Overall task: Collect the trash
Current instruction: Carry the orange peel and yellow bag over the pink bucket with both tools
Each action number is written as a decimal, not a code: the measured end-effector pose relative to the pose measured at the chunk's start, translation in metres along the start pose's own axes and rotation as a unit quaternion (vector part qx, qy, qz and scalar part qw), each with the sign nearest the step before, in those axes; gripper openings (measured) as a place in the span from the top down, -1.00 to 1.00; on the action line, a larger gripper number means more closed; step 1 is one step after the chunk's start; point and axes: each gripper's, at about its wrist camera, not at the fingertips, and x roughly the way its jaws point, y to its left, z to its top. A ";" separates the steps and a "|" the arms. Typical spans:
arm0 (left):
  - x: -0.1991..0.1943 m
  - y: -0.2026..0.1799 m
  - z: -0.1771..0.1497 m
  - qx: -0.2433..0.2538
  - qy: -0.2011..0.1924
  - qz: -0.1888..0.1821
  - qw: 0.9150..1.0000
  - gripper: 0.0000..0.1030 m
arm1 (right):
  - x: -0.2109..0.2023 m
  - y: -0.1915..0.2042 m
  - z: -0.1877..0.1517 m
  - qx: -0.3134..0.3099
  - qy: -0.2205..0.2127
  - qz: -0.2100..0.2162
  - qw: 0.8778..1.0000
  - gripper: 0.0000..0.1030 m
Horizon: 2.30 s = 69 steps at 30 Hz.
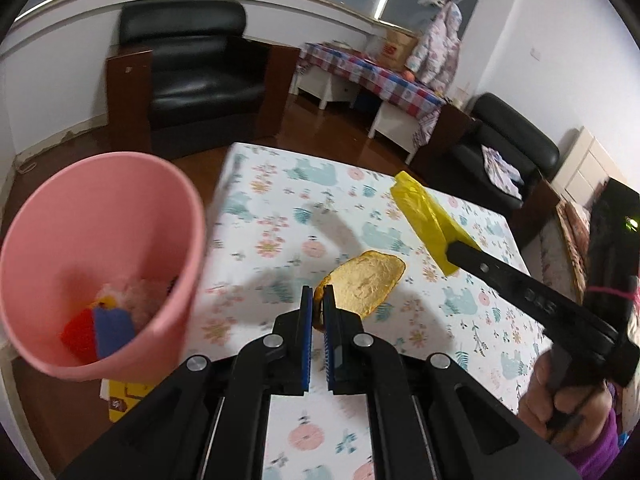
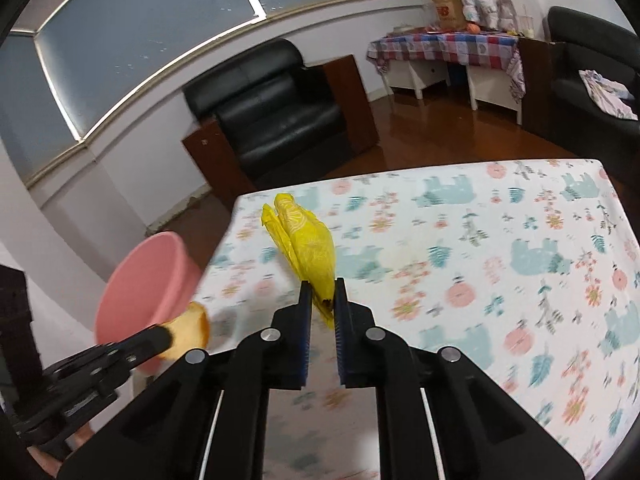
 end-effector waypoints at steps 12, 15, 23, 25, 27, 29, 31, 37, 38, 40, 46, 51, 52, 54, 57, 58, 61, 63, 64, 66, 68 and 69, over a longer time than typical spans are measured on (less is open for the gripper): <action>-0.045 0.060 -0.008 -0.041 -0.038 0.058 0.997 0.92 | 0.005 0.091 -0.014 -0.057 0.018 0.033 0.998 0.79; -0.051 0.072 -0.010 -0.046 -0.044 0.069 0.996 0.92 | 0.010 0.113 -0.018 -0.076 0.026 0.037 0.996 0.79; -0.062 0.102 -0.014 -0.065 -0.056 0.097 0.992 0.92 | 0.021 0.158 -0.025 -0.117 0.041 0.029 0.992 0.79; -0.065 0.109 -0.014 -0.066 -0.060 0.106 0.990 0.92 | 0.024 0.166 -0.026 -0.124 0.044 0.027 0.991 0.79; -0.067 0.115 -0.016 -0.066 -0.064 0.116 0.989 0.91 | 0.028 0.174 -0.026 -0.133 0.046 0.024 0.990 0.79; -0.068 0.120 -0.016 -0.066 -0.068 0.127 0.987 0.91 | 0.032 0.182 -0.025 -0.139 0.049 0.022 0.989 0.79; -0.070 0.126 -0.015 -0.066 -0.071 0.138 0.986 0.91 | 0.038 0.189 -0.025 -0.146 0.051 0.019 0.988 0.79; -0.066 0.140 -0.013 -0.071 -0.072 0.163 0.981 0.91 | 0.052 0.207 -0.027 -0.159 0.060 0.014 0.985 0.79; -0.064 0.143 -0.013 -0.072 -0.070 0.167 0.981 0.91 | 0.055 0.208 -0.028 -0.159 0.062 0.014 0.985 0.79; -0.059 0.148 -0.012 -0.074 -0.068 0.173 0.980 0.91 | 0.060 0.211 -0.029 -0.159 0.067 0.014 0.985 0.79; -0.049 0.164 -0.009 -0.079 -0.064 0.188 0.977 0.91 | 0.072 0.218 -0.032 -0.162 0.079 0.012 0.984 0.79; -0.041 0.173 -0.007 -0.085 -0.060 0.195 0.975 0.91 | 0.083 0.219 -0.034 -0.162 0.087 0.010 0.983 0.79; -0.040 0.174 -0.007 -0.087 -0.059 0.196 0.975 0.91 | 0.084 0.220 -0.035 -0.162 0.089 0.009 0.983 0.79; -0.038 0.177 -0.007 -0.089 -0.058 0.199 0.974 0.91 | 0.088 0.222 -0.036 -0.166 0.092 0.008 0.982 0.79; -0.035 0.180 -0.007 -0.092 -0.055 0.202 0.973 0.91 | 0.093 0.224 -0.038 -0.169 0.096 0.006 0.981 0.79; -0.033 0.181 -0.006 -0.093 -0.054 0.203 0.973 0.91 | 0.095 0.225 -0.038 -0.170 0.097 0.005 0.981 0.79; -0.030 0.184 -0.005 -0.096 -0.052 0.206 0.972 0.91 | 0.098 0.227 -0.040 -0.171 0.099 0.005 0.980 0.79; -0.028 0.186 -0.005 -0.098 -0.050 0.207 0.972 0.91 | 0.101 0.227 -0.040 -0.172 0.100 0.003 0.980 0.79; -0.028 0.187 -0.006 -0.097 -0.052 0.208 0.972 0.91 | 0.101 0.227 -0.040 -0.172 0.101 0.003 0.980 0.79; -0.027 0.188 -0.005 -0.096 -0.054 0.210 0.972 0.91 | 0.103 0.228 -0.040 -0.173 0.102 0.002 0.980 0.79; -0.027 0.187 -0.006 -0.095 -0.054 0.211 0.971 0.91 | 0.104 0.228 -0.041 -0.174 0.104 0.002 0.979 0.79; -0.026 0.187 -0.005 -0.094 -0.054 0.211 0.971 0.91 | 0.104 0.229 -0.041 -0.174 0.104 0.002 0.979 0.79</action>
